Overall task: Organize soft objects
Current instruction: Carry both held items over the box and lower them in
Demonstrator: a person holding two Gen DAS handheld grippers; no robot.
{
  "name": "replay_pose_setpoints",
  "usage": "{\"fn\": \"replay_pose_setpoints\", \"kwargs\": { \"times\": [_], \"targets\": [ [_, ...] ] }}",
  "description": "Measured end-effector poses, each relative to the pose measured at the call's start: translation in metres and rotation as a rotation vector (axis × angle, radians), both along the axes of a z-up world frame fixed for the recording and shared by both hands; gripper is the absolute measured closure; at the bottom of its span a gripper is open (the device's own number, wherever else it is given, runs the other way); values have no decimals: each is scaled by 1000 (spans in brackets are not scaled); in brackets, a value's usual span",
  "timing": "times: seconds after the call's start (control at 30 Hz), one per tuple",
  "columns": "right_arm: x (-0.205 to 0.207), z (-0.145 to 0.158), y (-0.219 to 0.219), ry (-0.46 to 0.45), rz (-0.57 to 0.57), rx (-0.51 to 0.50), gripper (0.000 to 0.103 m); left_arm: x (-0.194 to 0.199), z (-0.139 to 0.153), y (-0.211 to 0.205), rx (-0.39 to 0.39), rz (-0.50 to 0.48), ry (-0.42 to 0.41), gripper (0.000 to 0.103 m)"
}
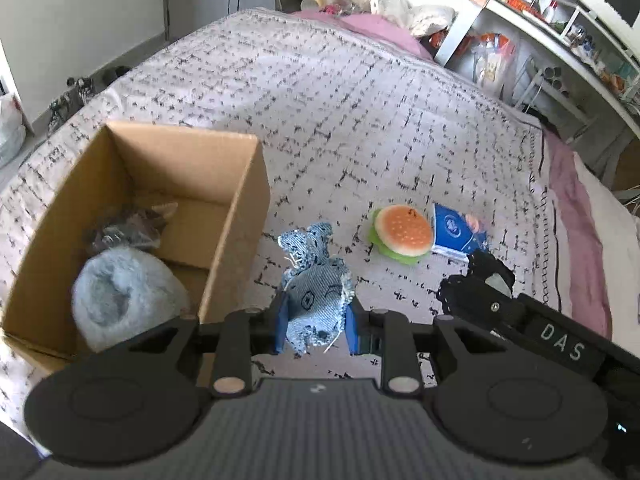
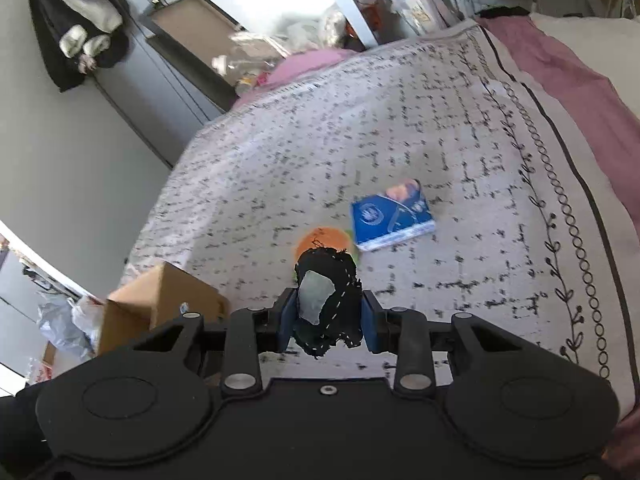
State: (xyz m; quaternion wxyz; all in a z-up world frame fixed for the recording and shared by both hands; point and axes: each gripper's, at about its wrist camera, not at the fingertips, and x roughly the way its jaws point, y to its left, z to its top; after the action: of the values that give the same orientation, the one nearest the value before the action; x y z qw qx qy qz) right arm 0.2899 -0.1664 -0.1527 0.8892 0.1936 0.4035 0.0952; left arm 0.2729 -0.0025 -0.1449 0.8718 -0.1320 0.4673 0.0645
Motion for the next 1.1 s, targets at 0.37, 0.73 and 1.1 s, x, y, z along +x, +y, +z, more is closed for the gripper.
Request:
{"fn": "replay_pose_setpoints", "kwargs": {
  "times": [0.37, 0.73, 1.1],
  "targets": [
    [-8, 20, 22, -49, 38, 32, 69, -20, 31, 30, -19, 17, -68, 76],
    [-19, 28, 65, -103, 106, -18, 69, -44, 47, 88, -46, 80, -102, 76],
    [-38, 33, 115, -158, 202, -65, 69, -60, 47, 137, -90, 109, -114, 76]
  ]
}}
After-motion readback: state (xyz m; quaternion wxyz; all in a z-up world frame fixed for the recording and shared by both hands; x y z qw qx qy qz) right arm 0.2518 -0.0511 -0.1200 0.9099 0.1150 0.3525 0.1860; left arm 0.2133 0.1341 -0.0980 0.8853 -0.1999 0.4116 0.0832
